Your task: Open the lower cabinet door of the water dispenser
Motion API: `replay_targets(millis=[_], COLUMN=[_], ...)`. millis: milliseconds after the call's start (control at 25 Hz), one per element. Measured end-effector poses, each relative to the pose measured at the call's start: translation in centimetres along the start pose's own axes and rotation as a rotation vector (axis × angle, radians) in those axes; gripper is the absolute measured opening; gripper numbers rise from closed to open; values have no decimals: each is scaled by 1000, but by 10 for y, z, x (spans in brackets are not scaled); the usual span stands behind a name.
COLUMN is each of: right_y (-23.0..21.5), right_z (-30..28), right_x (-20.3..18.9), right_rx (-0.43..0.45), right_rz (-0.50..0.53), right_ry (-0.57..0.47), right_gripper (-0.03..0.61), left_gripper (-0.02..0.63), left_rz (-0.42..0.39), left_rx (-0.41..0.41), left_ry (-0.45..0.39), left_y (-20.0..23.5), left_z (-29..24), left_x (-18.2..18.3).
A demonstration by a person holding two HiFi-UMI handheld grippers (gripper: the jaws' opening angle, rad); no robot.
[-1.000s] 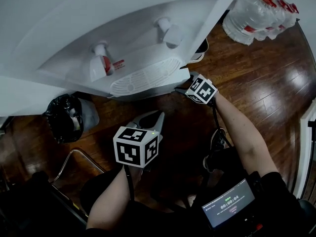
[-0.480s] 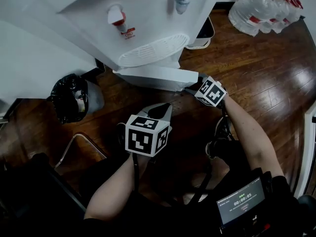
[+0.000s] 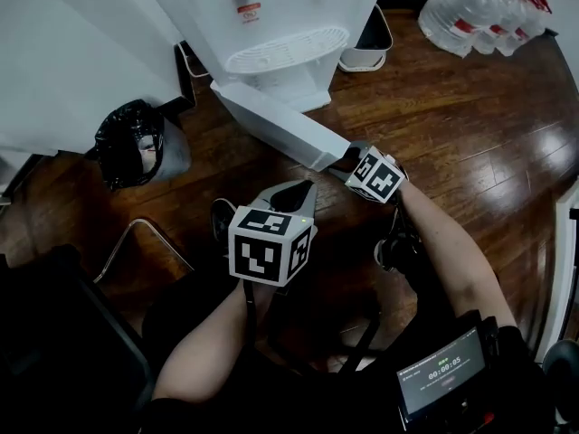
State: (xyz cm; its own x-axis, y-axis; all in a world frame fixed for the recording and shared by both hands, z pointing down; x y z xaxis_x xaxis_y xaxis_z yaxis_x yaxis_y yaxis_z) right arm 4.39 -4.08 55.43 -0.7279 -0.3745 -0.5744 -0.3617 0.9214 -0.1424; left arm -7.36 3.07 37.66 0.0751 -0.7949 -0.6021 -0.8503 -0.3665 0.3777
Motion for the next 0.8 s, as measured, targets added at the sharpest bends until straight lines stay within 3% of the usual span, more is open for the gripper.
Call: replay_targets(millis=[200, 320, 400, 480, 600, 680, 800], right_y=[36, 60, 76, 91, 115, 129, 146], right_z=[-12, -16, -22, -29, -42, -50, -60], right_x=[7, 19, 26, 35, 47, 56, 72], right_rx=[35, 69, 91, 118, 158, 177, 200], right_rz=[82, 120, 151, 185, 227, 239, 265], right_ry=[0, -4, -3, -1, 0, -6, -8], right_gripper=[161, 141, 133, 130, 130, 129, 123], left_gripper=[101, 101, 102, 101, 101, 101, 101], left_rz=[-69, -18, -44, -89, -80, -67, -82], left_rx=[127, 180, 232, 296, 361, 413, 455], left_ry=[25, 6, -76, -210, -392, -460, -483], left_y=[9, 21, 26, 33, 49, 65, 81], left_z=[10, 19, 33, 54, 89, 105, 114], left_x=[-44, -57, -45, -18, 29, 49, 60])
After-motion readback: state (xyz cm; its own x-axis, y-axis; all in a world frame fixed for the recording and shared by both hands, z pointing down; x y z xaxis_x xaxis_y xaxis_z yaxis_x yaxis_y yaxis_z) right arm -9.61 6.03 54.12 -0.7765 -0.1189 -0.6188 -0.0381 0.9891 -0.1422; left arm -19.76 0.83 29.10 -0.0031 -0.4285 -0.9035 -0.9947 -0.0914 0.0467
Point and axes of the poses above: the fingertips, and each gripper's own axes: z backward along the fingers, y to its left, x out of its top, the point moved 6 cm from there along z, backward along the fingers, and after that the axes turned 4 degrees about x, right-handed, at the moved point
